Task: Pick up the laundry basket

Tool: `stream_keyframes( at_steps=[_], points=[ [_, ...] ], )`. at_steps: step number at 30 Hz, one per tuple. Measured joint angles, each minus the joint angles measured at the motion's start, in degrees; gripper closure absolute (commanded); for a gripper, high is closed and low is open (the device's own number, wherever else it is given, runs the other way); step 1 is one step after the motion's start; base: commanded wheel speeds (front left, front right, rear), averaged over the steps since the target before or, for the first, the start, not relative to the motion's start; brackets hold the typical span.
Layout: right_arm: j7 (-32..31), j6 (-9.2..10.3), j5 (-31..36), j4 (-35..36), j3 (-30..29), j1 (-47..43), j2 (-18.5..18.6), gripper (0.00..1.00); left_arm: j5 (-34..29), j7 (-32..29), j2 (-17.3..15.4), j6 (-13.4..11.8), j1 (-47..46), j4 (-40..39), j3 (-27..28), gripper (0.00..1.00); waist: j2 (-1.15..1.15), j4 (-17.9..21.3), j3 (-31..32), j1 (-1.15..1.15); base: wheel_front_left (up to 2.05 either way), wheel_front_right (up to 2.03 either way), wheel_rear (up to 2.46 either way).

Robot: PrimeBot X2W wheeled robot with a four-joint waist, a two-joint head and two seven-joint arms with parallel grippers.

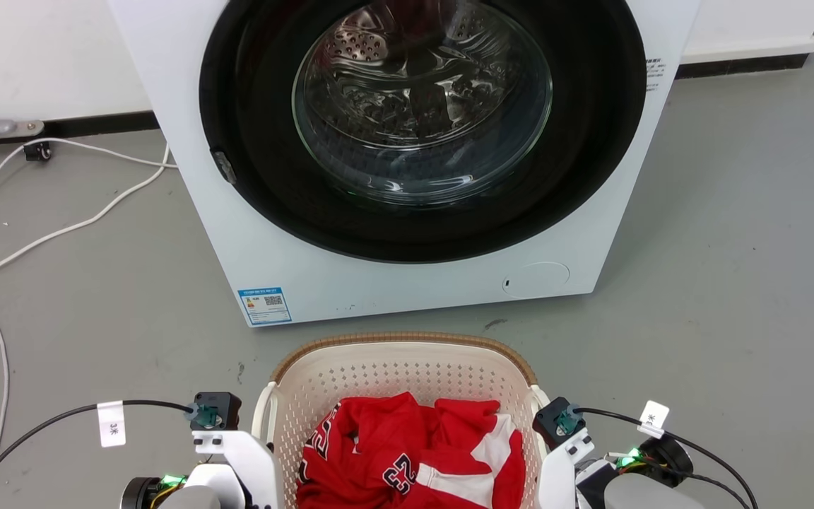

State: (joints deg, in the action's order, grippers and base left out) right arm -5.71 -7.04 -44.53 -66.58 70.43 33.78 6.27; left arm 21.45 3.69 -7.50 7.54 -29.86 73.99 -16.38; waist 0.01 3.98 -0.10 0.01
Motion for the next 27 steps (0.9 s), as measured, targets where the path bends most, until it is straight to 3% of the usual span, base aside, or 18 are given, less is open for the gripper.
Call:
stream_keyframes(
  at_steps=[27],
  points=[
    [-0.2,-0.01,-3.3,0.0,2.4,0.5,0.4,1.0,5.5,-0.6,-0.7,0.0,-0.2,0.0,-4.6,1.0,0.0,-0.7,1.1,-0.01,0.0,0.0,0.0]
  ],
)
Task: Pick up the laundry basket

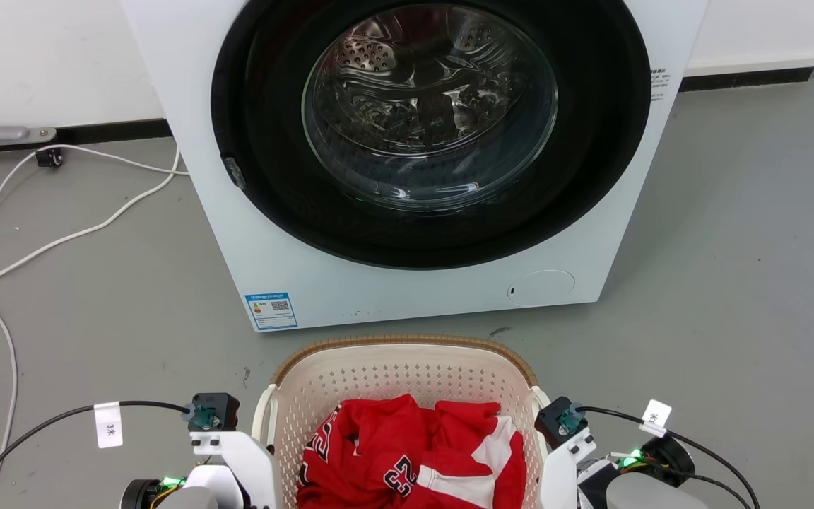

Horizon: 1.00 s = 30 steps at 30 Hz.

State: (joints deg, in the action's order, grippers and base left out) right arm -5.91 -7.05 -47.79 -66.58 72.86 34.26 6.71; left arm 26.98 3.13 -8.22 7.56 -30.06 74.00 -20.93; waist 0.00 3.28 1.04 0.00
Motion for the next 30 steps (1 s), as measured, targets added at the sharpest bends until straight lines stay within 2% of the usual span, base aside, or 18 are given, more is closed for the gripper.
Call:
stream_keyframes(
  at_steps=[30],
  points=[
    [-0.5,0.0,0.3,0.0,0.1,-0.1,0.0,1.0,4.0,0.0,-0.5,0.0,0.2,0.0,-3.5,1.0,0.0,0.0,-0.1,0.0,0.0,0.0,0.0]
  ],
)
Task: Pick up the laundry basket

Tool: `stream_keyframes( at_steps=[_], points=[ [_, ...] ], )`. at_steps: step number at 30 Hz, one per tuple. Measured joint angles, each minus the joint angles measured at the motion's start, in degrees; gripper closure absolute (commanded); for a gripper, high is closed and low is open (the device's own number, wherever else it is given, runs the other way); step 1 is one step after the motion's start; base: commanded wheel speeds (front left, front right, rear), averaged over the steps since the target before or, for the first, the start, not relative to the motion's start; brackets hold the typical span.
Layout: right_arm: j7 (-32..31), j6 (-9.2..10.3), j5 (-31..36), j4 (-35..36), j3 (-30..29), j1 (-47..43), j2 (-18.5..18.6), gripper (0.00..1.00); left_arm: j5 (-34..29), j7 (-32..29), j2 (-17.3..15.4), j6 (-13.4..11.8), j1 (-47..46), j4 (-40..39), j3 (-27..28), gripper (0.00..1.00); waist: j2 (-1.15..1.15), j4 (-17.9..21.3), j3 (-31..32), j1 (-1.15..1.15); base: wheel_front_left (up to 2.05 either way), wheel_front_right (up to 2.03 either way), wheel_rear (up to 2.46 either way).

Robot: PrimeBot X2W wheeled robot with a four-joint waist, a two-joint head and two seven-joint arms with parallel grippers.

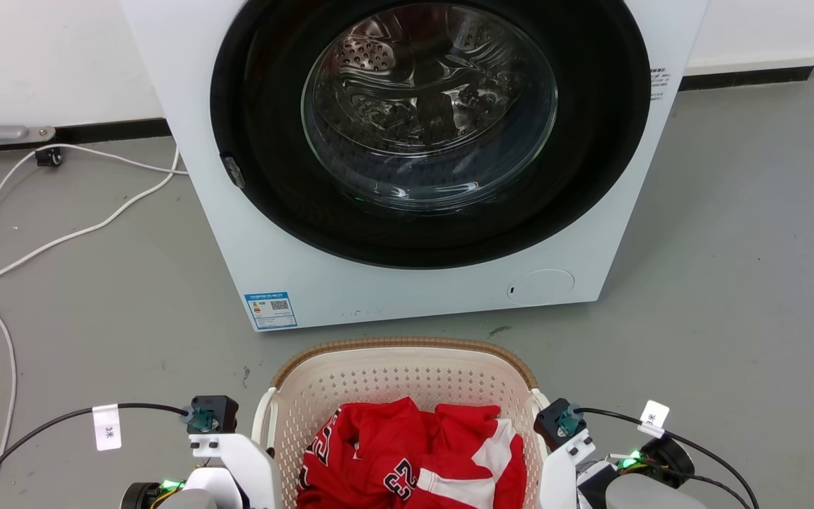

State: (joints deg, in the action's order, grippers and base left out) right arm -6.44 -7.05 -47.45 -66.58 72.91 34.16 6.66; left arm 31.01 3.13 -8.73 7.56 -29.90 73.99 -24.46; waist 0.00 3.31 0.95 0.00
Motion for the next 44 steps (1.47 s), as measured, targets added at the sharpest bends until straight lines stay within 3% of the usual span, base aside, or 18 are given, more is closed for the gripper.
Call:
stream_keyframes(
  at_steps=[44],
  points=[
    [-0.3,0.0,0.5,0.1,0.0,-0.2,0.0,1.0,3.5,0.0,-0.5,0.0,0.2,0.0,-3.4,1.0,0.0,0.0,0.0,0.0,0.0,0.0,0.0]
  ],
)
